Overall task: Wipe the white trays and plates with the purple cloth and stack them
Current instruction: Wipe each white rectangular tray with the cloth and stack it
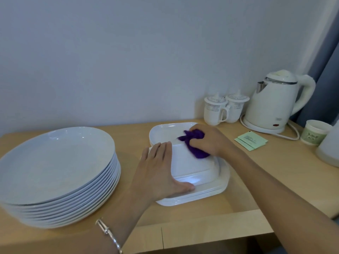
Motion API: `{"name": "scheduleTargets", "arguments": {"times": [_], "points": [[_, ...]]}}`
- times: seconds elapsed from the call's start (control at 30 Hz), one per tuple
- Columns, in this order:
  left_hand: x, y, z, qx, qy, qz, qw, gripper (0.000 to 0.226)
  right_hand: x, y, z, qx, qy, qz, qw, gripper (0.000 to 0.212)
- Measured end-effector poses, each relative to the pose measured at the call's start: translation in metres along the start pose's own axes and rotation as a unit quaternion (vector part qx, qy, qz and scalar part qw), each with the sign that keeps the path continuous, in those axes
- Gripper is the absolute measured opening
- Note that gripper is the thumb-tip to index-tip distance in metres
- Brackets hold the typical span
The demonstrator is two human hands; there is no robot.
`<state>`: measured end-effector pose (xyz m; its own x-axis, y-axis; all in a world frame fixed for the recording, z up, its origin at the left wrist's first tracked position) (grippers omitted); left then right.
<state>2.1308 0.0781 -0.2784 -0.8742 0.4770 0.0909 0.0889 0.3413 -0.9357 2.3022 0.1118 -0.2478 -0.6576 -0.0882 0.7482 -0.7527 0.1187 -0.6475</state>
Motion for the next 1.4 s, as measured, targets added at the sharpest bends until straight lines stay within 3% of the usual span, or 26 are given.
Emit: {"name": "scheduleTargets", "arguments": {"times": [0.07, 0.13, 0.2, 0.27, 0.37, 0.43, 0.53, 0.6, 0.7, 0.87, 0.97, 1.1, 1.2, 1.4], "points": [[0.000, 0.000, 0.000, -0.002, 0.001, -0.005, 1.000, 0.121, -0.012, -0.004, 0.009, -0.036, 0.023, 0.006, 0.999, 0.027], [0.001, 0.001, -0.001, -0.004, 0.000, -0.001, 1.000, 0.122, -0.003, 0.010, 0.034, -0.049, -0.085, 0.090, 0.991, 0.043], [0.001, 0.001, -0.001, -0.001, 0.003, 0.002, 1.000, 0.124, 0.003, 0.027, 0.061, -0.009, -0.171, 0.075, 0.982, 0.051], [0.001, 0.002, -0.001, 0.003, 0.006, 0.002, 1.000, 0.122, -0.007, 0.021, 0.063, 0.013, -0.162, 0.055, 0.985, 0.048], [0.002, 0.001, -0.002, 0.002, 0.011, 0.003, 1.000, 0.113, -0.026, 0.000, 0.061, -0.044, -0.101, -0.009, 0.994, 0.043], [0.003, 0.002, -0.003, 0.012, 0.011, 0.001, 1.000, 0.117, -0.028, 0.003, 0.075, -0.076, -0.115, 0.002, 0.990, 0.044], [0.005, 0.007, -0.006, 0.027, 0.006, 0.019, 0.999, 0.123, -0.020, 0.016, 0.093, -0.013, -0.201, 0.050, 0.978, 0.052], [0.008, 0.009, -0.007, 0.037, 0.002, 0.023, 0.999, 0.120, -0.020, 0.006, 0.081, 0.022, -0.164, 0.021, 0.986, 0.048], [0.015, 0.013, -0.006, 0.070, -0.022, 0.020, 0.997, 0.136, -0.027, -0.007, 0.069, -0.032, -0.080, -0.029, 0.996, 0.042], [0.012, 0.006, -0.007, 0.100, 0.002, -0.023, 0.995, 0.151, -0.014, 0.022, 0.081, -0.058, -0.131, 0.065, 0.988, 0.047], [0.015, 0.000, -0.014, 0.102, 0.001, 0.016, 0.995, 0.130, -0.012, 0.024, 0.076, -0.113, -0.106, 0.077, 0.985, 0.038], [0.034, -0.002, -0.041, 0.087, -0.068, 0.081, 0.991, 0.070, -0.014, 0.029, 0.079, -0.125, -0.113, 0.114, 0.979, 0.036], [0.037, 0.004, -0.057, 0.172, -0.097, 0.099, 0.975, 0.056, -0.014, 0.028, 0.080, -0.120, -0.106, 0.115, 0.980, 0.036], [0.038, -0.003, -0.067, 0.158, -0.089, 0.095, 0.979, 0.047, -0.010, 0.027, 0.084, -0.131, -0.119, 0.121, 0.977, 0.036]]}}
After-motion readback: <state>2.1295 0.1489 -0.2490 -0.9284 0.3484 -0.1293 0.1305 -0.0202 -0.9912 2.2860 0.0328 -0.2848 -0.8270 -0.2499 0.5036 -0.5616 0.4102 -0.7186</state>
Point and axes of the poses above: each hand's wrist, its own z-axis away from the middle knuckle, its own y-axis out of the palm, x = y × z, the point moved 5 cm from there along -z, towards the middle knuckle, and after that the axes turned 8 degrees about -z, right-handed, at the moved point
